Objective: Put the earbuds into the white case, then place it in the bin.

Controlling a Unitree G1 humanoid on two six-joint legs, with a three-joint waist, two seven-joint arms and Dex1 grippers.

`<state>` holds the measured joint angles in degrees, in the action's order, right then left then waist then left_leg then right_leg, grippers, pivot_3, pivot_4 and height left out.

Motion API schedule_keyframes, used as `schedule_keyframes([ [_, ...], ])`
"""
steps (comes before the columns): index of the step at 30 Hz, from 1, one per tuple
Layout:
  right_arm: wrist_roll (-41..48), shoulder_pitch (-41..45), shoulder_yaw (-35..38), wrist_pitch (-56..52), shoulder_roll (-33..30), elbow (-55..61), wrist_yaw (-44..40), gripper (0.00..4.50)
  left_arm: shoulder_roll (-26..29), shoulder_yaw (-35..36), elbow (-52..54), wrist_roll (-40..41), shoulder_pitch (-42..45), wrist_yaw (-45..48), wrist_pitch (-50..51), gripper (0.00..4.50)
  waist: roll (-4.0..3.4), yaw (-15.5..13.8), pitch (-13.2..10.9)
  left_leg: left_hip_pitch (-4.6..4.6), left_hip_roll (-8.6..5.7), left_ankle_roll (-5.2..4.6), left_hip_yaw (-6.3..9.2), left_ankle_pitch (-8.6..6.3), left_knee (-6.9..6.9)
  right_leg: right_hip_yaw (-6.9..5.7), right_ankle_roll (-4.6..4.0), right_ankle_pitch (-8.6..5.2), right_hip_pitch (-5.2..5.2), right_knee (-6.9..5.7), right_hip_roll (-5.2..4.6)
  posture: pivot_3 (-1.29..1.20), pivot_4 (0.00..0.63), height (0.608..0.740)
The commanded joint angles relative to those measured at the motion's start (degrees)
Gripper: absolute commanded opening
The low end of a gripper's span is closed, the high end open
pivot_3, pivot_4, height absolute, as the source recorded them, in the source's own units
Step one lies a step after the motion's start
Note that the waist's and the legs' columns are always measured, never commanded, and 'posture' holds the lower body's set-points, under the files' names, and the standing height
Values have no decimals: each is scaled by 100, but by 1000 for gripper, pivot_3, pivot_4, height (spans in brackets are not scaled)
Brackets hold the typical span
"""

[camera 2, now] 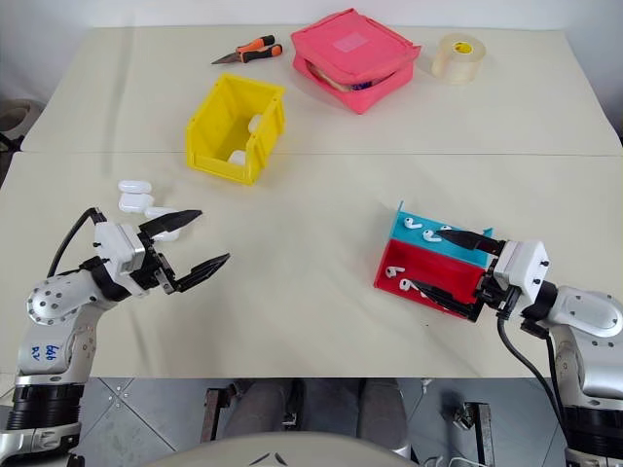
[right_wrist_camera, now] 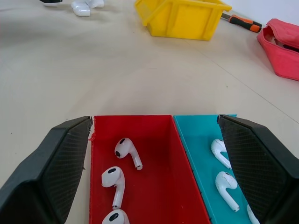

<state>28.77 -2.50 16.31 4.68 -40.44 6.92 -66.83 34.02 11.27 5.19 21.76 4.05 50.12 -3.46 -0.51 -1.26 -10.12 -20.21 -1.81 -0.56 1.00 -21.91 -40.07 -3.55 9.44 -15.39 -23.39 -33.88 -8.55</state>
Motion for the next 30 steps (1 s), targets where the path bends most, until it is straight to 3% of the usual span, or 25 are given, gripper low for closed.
schedule_keyframes([
  [1, 65, 120, 10, 88, -41, 48, -68, 4500, -17, 80, 73, -97, 15, -164, -123, 4467, 0, 0, 0, 0, 0, 0, 0, 0, 0, 0, 0, 0, 0, 0, 0, 0, 150, 740],
  [6, 30, 467, -274, 126, 84, -154, -201, 4500, -82, 357, 376, 10, -354, -555, 54, 4467, 0, 8, 0, 0, 2, 0, 2, 0, 0, 0, 0, 0, 0, 0, 0, 0, 150, 740],
  [10, 75, 987, -678, 139, 346, -221, -301, 4500, -361, 1237, 791, 181, -1222, -1281, 181, 4467, 1, 130, 0, 1, 8, 1, 17, -1, 5, 2, 0, 0, -5, 2, 0, 0, 150, 740],
  [16, 115, 1416, -1123, 217, 800, 17, -327, 4500, -1167, 2458, 1011, 239, -2585, -2242, 67, 4467, 2, 120, -1, 3, 22, 6, 28, -4, 6, 2, -1, -1, -6, 5, -1, 0, 150, 740],
  [20, 156, 1507, -1225, 209, 924, 150, -291, 4500, -1529, 2852, 1126, 354, -2949, -2827, 383, 4467, 5, 25, 0, 0, 31, -1, 33, -8, -1, 3, -2, 0, -2, 6, -6, 0, 150, 740],
  [25, 224, 1553, -1274, 83, 889, 267, -285, 4500, -1433, 2893, 1282, 403, -2871, -3147, 759, 4467, 10, -17, 2, 1, 32, -1, 35, -9, -3, 3, -5, 1, -2, 4, -4, 0, 150, 740],
  [30, 361, 1567, -1230, -211, 718, 310, -341, 4500, -912, 2890, 1865, 612, -2853, -3237, 1804, 4467, 10, 11, 3, 1, 39, 4, 32, -12, -1, 4, -10, 1, -6, 4, -1, 0, 150, 740],
])
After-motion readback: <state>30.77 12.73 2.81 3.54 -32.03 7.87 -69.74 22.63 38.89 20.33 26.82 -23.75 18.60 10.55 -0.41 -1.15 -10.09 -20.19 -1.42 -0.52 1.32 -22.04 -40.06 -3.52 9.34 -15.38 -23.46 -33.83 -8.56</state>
